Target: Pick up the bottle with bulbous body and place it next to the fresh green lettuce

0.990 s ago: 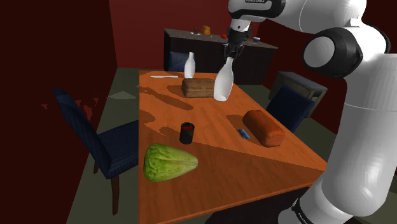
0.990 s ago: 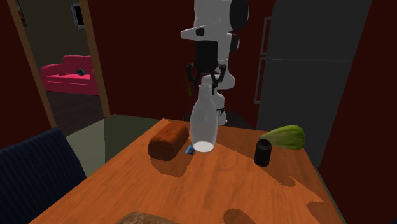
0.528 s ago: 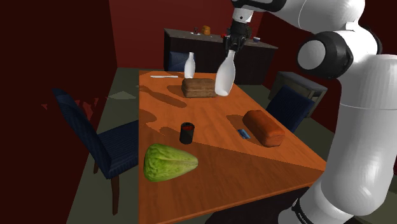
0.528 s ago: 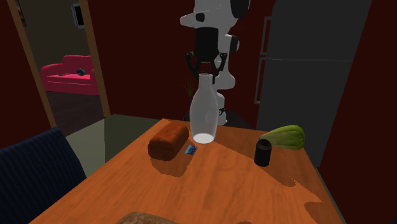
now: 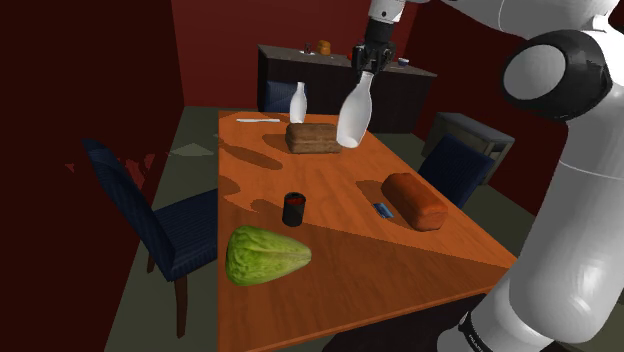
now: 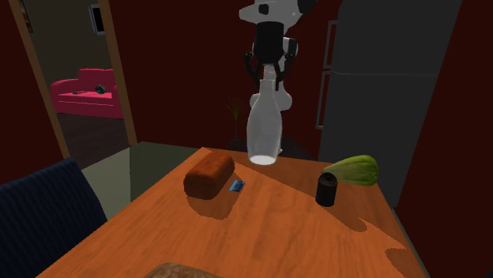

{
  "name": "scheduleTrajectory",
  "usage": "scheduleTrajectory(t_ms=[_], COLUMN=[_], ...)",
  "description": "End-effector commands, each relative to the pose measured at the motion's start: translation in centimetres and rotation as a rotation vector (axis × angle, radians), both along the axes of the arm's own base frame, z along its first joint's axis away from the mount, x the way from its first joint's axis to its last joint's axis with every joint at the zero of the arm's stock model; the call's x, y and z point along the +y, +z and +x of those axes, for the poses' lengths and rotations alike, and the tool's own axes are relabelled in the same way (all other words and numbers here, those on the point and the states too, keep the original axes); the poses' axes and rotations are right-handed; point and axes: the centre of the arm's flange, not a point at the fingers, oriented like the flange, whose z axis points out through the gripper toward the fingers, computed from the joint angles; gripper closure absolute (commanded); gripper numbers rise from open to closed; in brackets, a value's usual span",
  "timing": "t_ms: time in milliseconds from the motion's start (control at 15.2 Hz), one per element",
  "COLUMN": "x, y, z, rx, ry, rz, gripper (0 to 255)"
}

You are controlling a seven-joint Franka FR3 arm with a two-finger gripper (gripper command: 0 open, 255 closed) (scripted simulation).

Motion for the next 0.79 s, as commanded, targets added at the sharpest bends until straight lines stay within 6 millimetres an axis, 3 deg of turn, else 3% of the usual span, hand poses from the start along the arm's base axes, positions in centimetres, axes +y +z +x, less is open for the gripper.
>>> scheduleTrajectory(t_ms=[0, 726], x=[1.9, 13.3], y=[0.6, 4.0], z=[-1.5, -9.8], rx=[0.000, 0.000], ry=[0.000, 0.000], rz=[0.000, 0.000], gripper=[255, 255])
